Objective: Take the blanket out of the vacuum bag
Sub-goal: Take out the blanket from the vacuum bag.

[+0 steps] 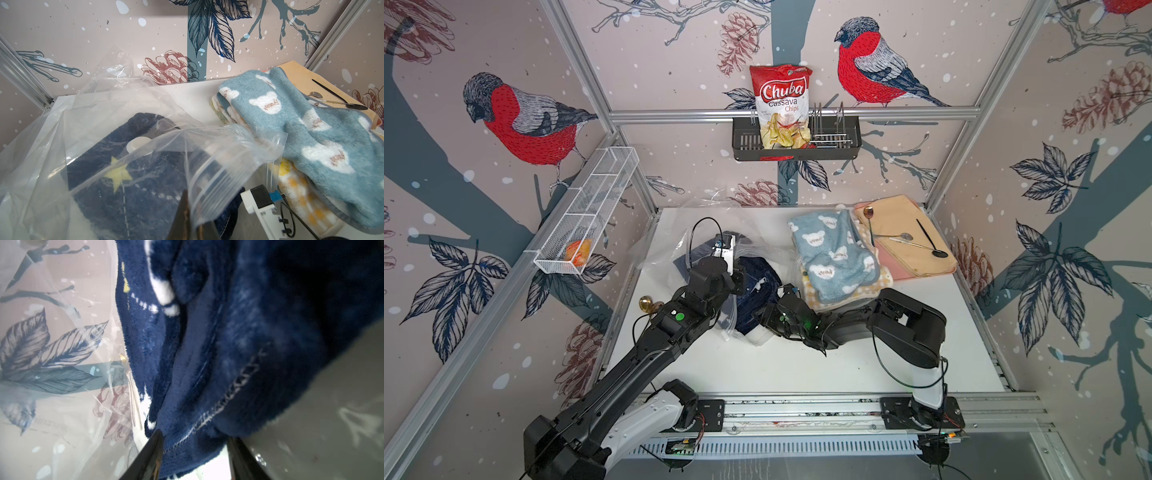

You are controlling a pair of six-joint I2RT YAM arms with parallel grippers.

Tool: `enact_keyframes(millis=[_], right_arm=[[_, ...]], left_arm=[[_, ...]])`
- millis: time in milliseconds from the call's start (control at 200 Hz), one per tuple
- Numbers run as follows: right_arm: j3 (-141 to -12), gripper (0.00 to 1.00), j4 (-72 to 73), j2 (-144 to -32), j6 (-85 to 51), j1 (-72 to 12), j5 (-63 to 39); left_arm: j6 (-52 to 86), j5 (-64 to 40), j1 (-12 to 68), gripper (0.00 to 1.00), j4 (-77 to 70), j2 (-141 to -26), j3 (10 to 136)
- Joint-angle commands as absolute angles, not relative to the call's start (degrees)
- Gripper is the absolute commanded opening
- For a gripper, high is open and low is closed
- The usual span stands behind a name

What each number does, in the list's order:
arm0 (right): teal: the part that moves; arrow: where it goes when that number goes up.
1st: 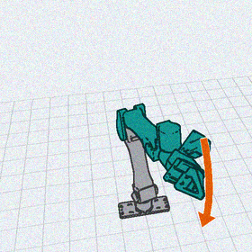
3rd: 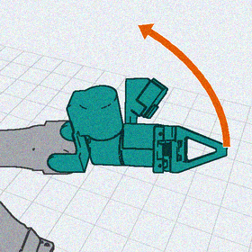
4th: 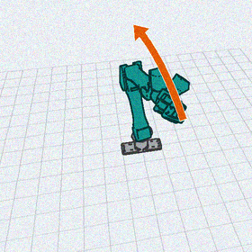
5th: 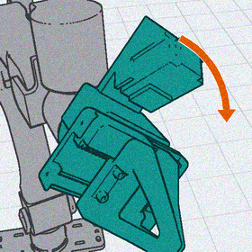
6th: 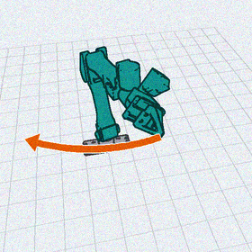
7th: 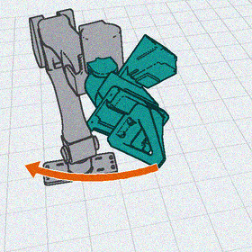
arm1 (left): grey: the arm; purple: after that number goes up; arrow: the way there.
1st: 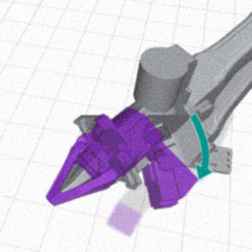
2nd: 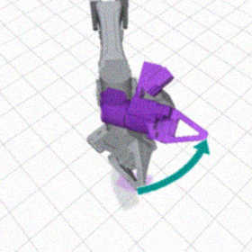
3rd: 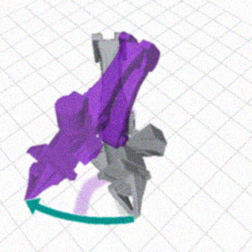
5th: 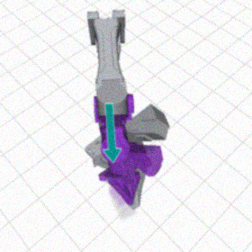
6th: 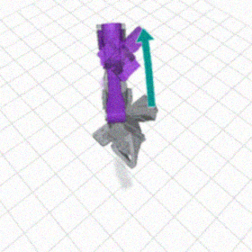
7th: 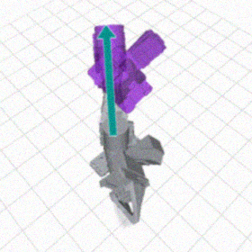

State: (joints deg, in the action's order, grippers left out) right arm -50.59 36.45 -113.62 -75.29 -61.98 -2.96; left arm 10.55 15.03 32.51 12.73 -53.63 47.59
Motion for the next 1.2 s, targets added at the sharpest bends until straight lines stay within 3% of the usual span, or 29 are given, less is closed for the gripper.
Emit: enact_keyframes(millis=[0,165,445,565,720,850,1116,1196], right_arm=[[-50.8,0.52,36.4,-114.2,-77.3,-61.6,-3.9],[-52.1,0.52,36.8,-115.5,-77.5,-60.9,-4.1],[-56.3,0.13,38.6,-114.2,-72.3,-60.5,-3.9],[-57.9,0.04,37.9,-112.4,-69.8,-60.4,-3.7],[-57.4,0.03,37.7,-112.3,-69.8,-60.2,-4.0],[-53.7,0.14,39.8,-113.4,-72.8,-60.1,-5.5],[-45.9,0.56,43.6,-111.1,-76.1,-60.5,-5.6],[-44.0,0.63,46.9,-111.0,-77.8,-60.4,-5.3]], left_arm=[[10.4,14.9,32.7,0.08,10.5,-53.6,47.9],[10.3,14.9,32.7,0.08,10.5,-53.5,47.9],[10.3,14.8,32.7,0.08,10.6,-53.9,48.0],[10.3,14.7,32.7,0.08,10.6,-54.1,48.0],[10.3,14.8,32.7,0.08,10.6,-54.0,48.0],[10.3,14.8,32.7,0.08,10.6,-53.8,47.9],[10.3,14.5,32.7,0.08,10.6,-53.9,48.0],[10.4,14.5,32.8,0.08,10.6,-53.9,48.0]])
